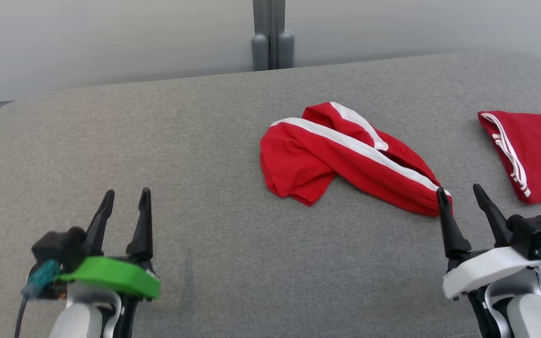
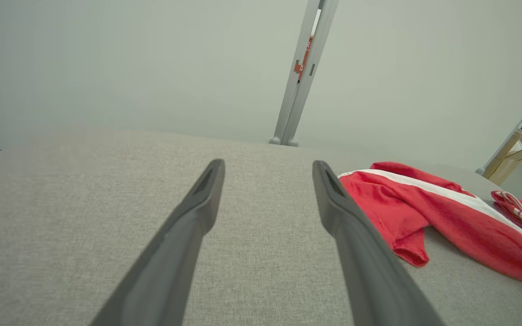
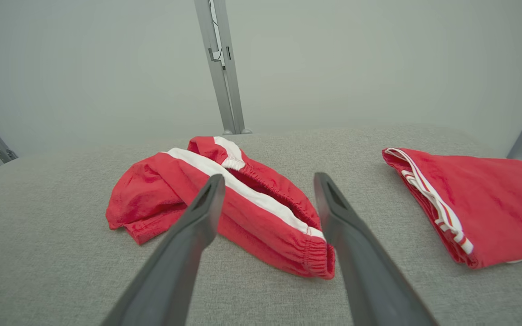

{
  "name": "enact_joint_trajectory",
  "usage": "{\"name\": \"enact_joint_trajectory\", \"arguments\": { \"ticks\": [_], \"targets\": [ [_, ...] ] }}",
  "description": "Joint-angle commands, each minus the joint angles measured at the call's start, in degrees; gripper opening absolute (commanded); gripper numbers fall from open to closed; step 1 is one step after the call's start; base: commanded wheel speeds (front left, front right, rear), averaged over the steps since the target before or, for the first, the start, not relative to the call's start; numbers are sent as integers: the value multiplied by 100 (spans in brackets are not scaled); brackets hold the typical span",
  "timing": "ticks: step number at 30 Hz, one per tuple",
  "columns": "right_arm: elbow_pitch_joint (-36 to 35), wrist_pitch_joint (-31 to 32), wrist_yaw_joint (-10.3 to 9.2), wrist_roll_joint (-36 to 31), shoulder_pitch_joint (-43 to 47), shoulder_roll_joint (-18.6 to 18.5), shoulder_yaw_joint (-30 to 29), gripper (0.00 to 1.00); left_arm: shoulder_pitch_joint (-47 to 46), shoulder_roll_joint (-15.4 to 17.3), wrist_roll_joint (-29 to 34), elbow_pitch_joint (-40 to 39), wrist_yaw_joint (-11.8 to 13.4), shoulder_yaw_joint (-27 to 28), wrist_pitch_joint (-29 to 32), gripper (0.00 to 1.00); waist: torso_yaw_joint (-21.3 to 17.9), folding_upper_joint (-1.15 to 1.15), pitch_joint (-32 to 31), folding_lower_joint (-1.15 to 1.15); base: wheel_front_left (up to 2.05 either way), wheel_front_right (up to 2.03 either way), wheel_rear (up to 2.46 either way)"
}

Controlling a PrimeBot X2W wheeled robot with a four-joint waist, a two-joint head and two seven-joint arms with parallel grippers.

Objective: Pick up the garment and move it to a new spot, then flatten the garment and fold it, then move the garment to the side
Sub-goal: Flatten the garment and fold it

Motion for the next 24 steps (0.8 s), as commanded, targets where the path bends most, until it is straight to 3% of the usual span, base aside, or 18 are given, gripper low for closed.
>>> {"name": "enact_joint_trajectory", "arguments": {
  "ticks": [1,14,24],
  "targets": [
    [3,3,-7,-15,-120,21,52,100,-351,32,-97,207,-56,-111,253,100,-191,0,181,0,0,0,0],
    [272,-206,-7,-123,-715,-11,943,100,-2906,-215,-1188,2890,-200,-375,2042,100,-1423,0,1000,0,0,0,0],
    [591,-450,-7,-51,-953,106,1283,100,-3800,-147,-1633,4012,-98,-185,2598,100,-2052,0,1244,0,0,0,0]
  ]
}}
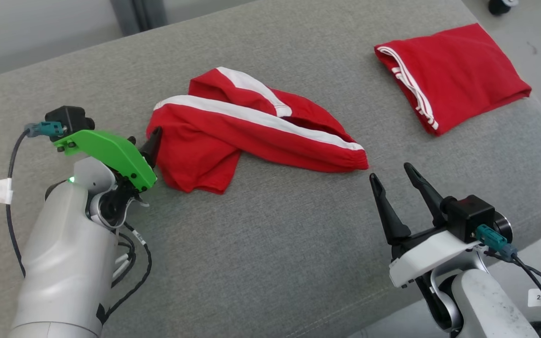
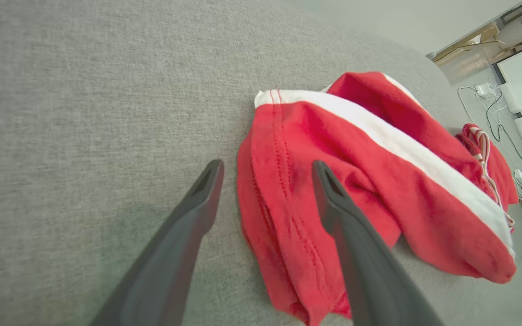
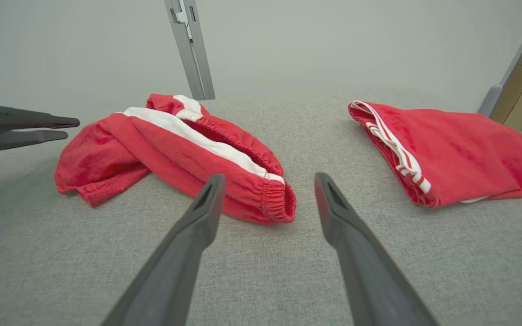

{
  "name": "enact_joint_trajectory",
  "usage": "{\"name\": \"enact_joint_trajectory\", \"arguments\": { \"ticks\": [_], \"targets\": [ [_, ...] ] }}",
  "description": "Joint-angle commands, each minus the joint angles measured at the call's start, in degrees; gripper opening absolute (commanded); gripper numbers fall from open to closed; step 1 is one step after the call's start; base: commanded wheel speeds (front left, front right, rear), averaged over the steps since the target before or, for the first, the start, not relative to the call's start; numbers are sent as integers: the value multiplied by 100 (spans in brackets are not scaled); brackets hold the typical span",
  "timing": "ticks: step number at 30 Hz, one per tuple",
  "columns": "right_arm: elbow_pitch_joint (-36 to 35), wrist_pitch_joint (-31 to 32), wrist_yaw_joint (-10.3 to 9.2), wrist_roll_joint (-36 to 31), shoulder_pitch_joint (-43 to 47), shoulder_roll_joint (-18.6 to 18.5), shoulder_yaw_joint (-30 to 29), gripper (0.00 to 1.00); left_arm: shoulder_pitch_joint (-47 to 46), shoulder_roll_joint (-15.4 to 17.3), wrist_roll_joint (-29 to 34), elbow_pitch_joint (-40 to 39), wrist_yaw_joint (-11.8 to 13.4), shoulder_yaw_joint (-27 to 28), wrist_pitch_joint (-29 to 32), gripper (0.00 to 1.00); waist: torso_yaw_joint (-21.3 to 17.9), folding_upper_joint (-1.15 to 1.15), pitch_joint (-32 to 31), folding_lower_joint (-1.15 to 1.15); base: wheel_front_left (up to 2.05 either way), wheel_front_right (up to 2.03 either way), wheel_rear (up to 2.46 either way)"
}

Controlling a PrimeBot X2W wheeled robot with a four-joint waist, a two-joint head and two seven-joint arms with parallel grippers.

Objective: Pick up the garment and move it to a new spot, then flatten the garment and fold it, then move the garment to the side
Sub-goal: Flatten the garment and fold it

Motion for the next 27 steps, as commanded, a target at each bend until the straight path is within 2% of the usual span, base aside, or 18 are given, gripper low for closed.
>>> {"name": "enact_joint_trajectory", "arguments": {
  "ticks": [1,9,10,11,12,14,15,21,27],
  "targets": [
    [38,-45,-7,-4,-76,25,20,100,-146,57,-54,109,58,53,35,100,-351,0,246,0,0,0,0],
    [145,-122,-7,-1,-139,7,12,100,-397,70,-129,513,128,122,-60,100,-408,0,220,0,0,0,0],
    [151,-118,-7,-6,-143,3,2,100,-428,79,-92,526,126,99,-125,87,-393,0,216,0,0,0,0],
    [157,-123,-7,-7,-145,2,-3,100,-456,87,-65,540,121,85,-189,62,-378,0,212,0,0,0,0],
    [163,-126,-7,-6,-144,1,1,100,-483,92,-26,563,124,67,-264,41,-356,0,207,0,0,0,0],
    [173,-132,-7,-4,-146,14,7,100,-503,67,6,615,110,30,-340,8,-316,0,197,0,0,0,0],
    [178,-126,-7,-14,-149,24,15,100,-514,61,11,640,96,15,-348,0,-300,0,192,0,0,0,0],
    [194,-129,-7,11,-158,29,-13,100,-563,-9,-132,718,-7,-71,-265,0,-171,0,195,0,0,0,0],
    [182,-106,-7,-40,-19,-20,-187,100,-353,-83,38,315,-75,-357,-830,0,169,0,118,0,0,0,0]
  ]
}}
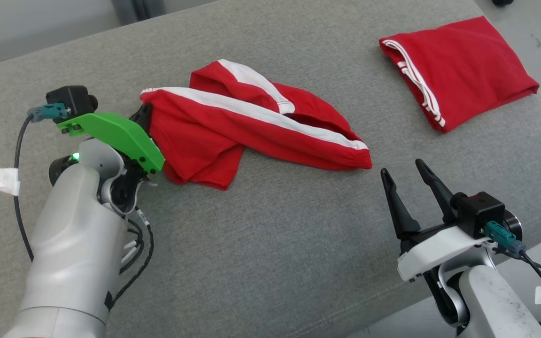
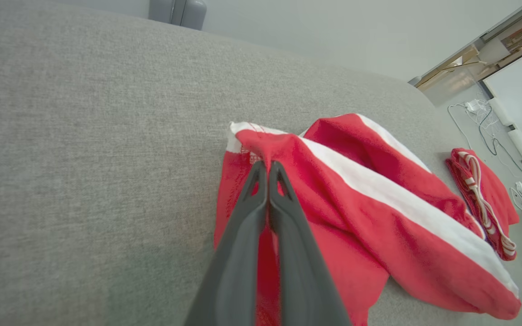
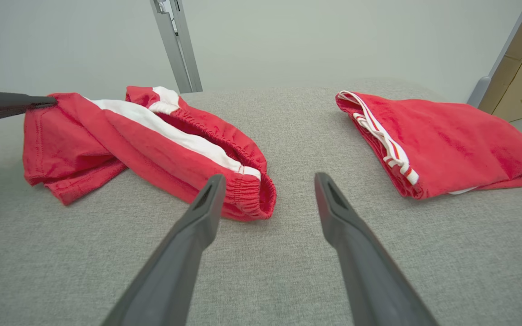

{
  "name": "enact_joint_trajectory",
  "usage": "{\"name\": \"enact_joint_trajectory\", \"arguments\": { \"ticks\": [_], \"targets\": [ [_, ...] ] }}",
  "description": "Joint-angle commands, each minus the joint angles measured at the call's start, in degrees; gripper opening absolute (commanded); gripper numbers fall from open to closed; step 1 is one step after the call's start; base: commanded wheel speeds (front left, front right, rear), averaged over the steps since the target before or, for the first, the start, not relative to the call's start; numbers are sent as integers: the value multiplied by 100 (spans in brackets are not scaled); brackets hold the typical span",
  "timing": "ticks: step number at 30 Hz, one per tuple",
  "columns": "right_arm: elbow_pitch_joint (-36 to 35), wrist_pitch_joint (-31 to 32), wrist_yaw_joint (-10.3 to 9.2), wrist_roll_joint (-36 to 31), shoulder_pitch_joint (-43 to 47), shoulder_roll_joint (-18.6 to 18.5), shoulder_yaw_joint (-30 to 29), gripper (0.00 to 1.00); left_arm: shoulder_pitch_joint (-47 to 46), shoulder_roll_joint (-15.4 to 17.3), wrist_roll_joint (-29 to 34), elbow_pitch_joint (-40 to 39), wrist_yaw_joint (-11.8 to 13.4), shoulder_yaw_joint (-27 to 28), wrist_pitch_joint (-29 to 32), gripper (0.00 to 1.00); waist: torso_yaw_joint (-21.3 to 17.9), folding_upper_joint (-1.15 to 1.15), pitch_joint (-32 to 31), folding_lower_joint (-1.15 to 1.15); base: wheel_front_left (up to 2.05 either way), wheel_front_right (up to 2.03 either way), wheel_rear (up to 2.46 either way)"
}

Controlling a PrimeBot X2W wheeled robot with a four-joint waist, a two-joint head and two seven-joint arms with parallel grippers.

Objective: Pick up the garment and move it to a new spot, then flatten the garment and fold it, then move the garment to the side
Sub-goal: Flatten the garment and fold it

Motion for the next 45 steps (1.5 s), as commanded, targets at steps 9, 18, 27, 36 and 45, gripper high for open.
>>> {"name": "enact_joint_trajectory", "arguments": {
  "ticks": [9,18,27,36,45],
  "targets": [
    [-125,144,-7,-71,247,-96,-132,100,1857,157,-237,-2177,-42,-737,-436,0,877,0,-416,0,0,0,0],
    [-238,294,-7,-37,412,-131,-195,100,3464,675,494,-3500,313,-1241,-815,0,1347,0,-706,0,0,0,0],
    [-298,374,-7,-27,558,-139,-314,100,4073,758,700,-3658,660,-1140,-1486,100,1555,0,-954,0,0,0,0],
    [-425,431,-7,-94,863,-70,-681,100,4578,837,991,-4150,846,-408,-2385,100,1687,0,-1325,0,0,0,0],
    [-509,532,-7,-123,1137,-48,-869,100,5163,625,1589,-4799,643,646,-2392,100,1743,0,-1579,0,0,0,0]
  ]
}}
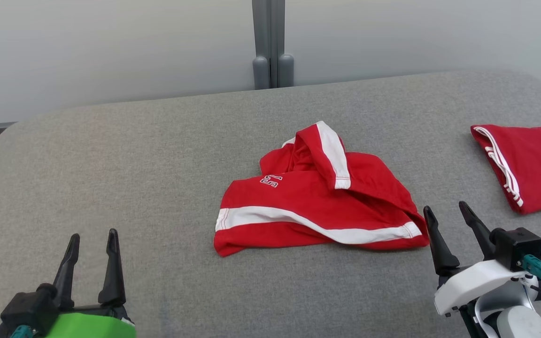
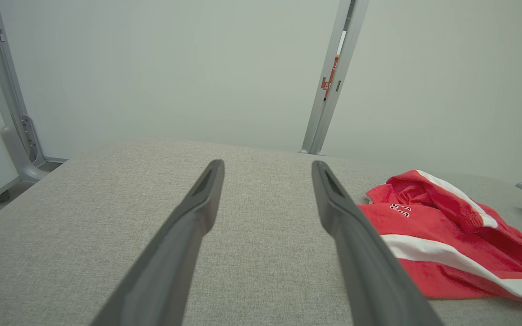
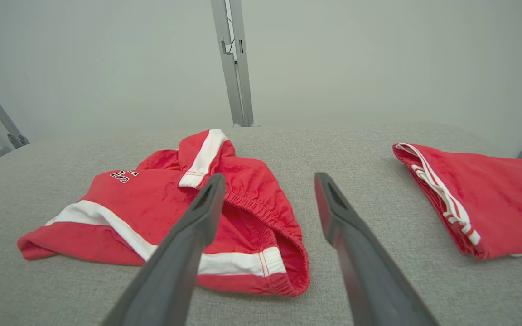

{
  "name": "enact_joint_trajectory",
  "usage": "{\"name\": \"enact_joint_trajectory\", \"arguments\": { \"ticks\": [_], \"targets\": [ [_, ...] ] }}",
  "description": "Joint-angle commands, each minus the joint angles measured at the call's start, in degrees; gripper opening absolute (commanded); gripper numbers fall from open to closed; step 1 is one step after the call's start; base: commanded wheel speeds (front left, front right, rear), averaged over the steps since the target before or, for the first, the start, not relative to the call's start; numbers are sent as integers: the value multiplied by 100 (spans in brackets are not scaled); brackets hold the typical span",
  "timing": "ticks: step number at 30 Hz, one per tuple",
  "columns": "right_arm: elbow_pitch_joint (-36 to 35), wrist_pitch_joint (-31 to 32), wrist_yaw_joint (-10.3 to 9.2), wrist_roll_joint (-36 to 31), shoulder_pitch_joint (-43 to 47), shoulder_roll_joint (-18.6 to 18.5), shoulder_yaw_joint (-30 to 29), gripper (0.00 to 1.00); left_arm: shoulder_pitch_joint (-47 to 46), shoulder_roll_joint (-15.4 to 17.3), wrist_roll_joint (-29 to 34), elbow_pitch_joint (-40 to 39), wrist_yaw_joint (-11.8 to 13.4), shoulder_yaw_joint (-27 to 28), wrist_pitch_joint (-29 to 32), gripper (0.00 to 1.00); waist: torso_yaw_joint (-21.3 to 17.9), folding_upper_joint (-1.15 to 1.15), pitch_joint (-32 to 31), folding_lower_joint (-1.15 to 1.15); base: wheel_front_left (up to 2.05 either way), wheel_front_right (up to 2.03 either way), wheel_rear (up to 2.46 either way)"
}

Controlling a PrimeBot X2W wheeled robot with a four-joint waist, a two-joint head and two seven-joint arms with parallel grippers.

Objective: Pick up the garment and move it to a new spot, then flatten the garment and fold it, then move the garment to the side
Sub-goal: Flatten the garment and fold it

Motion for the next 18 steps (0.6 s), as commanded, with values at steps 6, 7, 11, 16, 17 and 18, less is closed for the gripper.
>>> {"name": "enact_joint_trajectory", "arguments": {
  "ticks": [6,7,11,16,17,18],
  "targets": [
    [60,-3,-7,-32,250,48,-68,100,363,-223,200,-84,-209,429,-15,100,71,0,-141,0,0,0,0],
    [69,1,-7,-29,269,50,-69,100,384,-243,221,-63,-238,453,-15,100,77,0,-151,0,0,0,0],
    [120,37,-7,5,319,56,-39,100,462,-324,296,1,-333,551,-16,100,78,0,-204,0,0,0,0],
    [84,43,-7,-1,319,73,-68,100,469,-408,365,61,-419,594,-16,100,101,0,-214,0,0,0,0],
    [76,46,-7,-7,323,76,-70,100,456,-418,379,63,-431,605,-16,100,106,0,-211,0,0,0,0],
    [67,56,-7,-13,323,76,-68,100,438,-430,410,61,-444,616,-16,100,111,0,-203,0,0,0,0]
  ]
}}
